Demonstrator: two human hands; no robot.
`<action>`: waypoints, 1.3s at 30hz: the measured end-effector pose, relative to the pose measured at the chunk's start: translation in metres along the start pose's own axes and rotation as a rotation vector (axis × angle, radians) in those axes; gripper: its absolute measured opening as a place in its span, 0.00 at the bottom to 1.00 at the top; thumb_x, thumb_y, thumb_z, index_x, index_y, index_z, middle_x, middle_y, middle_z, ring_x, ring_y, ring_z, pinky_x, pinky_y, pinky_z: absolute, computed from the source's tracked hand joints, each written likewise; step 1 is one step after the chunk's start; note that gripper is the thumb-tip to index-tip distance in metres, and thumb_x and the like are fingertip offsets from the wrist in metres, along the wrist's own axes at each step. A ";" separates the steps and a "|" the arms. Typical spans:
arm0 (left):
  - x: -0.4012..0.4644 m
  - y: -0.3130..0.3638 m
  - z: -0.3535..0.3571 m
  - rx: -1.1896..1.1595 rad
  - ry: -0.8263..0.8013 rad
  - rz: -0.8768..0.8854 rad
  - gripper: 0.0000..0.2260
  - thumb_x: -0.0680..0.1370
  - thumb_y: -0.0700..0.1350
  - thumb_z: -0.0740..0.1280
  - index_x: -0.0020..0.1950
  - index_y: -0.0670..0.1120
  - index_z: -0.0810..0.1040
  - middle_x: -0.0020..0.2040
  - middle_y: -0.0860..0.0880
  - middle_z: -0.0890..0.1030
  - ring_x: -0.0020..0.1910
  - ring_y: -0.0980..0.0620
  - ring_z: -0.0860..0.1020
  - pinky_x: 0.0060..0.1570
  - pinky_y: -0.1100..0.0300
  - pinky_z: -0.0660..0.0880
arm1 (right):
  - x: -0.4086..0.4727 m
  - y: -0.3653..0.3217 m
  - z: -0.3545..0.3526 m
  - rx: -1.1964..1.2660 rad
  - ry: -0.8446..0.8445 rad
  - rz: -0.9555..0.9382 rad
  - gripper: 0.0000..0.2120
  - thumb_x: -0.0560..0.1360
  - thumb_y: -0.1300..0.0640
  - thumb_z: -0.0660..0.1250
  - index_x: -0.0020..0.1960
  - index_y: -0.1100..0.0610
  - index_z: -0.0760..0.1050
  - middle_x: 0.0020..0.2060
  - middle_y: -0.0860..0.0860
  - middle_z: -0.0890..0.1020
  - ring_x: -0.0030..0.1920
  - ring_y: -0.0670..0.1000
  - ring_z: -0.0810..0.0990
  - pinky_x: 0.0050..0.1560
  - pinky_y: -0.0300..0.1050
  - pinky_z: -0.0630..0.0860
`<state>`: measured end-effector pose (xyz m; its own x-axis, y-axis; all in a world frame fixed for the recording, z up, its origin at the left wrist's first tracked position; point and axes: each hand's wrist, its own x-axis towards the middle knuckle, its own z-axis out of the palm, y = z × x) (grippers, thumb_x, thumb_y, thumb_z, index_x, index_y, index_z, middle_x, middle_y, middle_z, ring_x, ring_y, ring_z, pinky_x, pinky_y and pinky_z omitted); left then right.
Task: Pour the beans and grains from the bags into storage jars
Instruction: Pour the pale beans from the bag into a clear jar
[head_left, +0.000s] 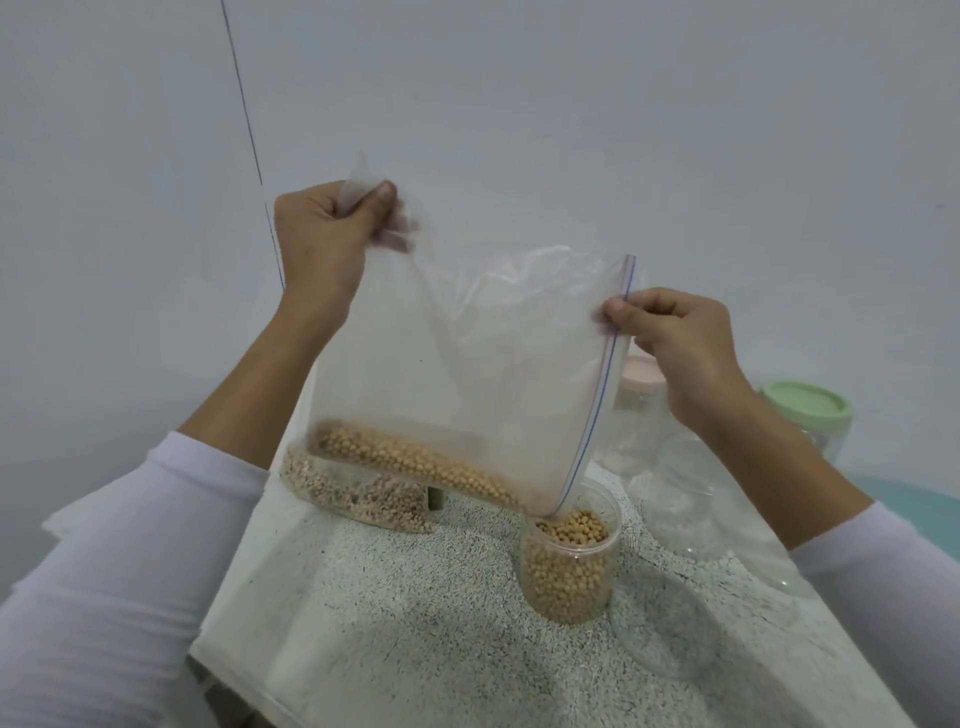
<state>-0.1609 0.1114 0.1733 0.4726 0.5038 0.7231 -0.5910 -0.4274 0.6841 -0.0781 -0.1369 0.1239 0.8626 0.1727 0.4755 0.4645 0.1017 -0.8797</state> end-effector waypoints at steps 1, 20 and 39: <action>0.000 -0.001 -0.001 -0.007 0.019 0.001 0.09 0.77 0.41 0.69 0.36 0.43 0.81 0.30 0.53 0.82 0.32 0.51 0.82 0.38 0.54 0.79 | 0.000 0.001 0.000 0.008 0.025 -0.005 0.07 0.74 0.61 0.70 0.37 0.54 0.80 0.30 0.43 0.83 0.35 0.38 0.79 0.39 0.24 0.70; -0.002 -0.006 0.009 0.006 -0.011 -0.033 0.10 0.77 0.40 0.69 0.35 0.43 0.81 0.30 0.52 0.83 0.33 0.49 0.83 0.39 0.55 0.79 | 0.003 0.004 0.000 -0.016 0.046 0.005 0.07 0.73 0.62 0.70 0.36 0.54 0.80 0.29 0.43 0.83 0.34 0.38 0.79 0.39 0.26 0.70; 0.005 -0.008 0.011 0.023 -0.002 -0.025 0.09 0.77 0.40 0.69 0.36 0.44 0.81 0.31 0.53 0.83 0.32 0.50 0.83 0.40 0.54 0.80 | 0.008 0.011 0.000 0.034 0.067 0.018 0.05 0.74 0.62 0.69 0.39 0.57 0.80 0.30 0.42 0.83 0.34 0.37 0.79 0.38 0.23 0.70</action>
<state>-0.1464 0.1094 0.1727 0.4881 0.5132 0.7060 -0.5638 -0.4320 0.7039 -0.0656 -0.1340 0.1181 0.8827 0.1086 0.4572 0.4428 0.1331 -0.8867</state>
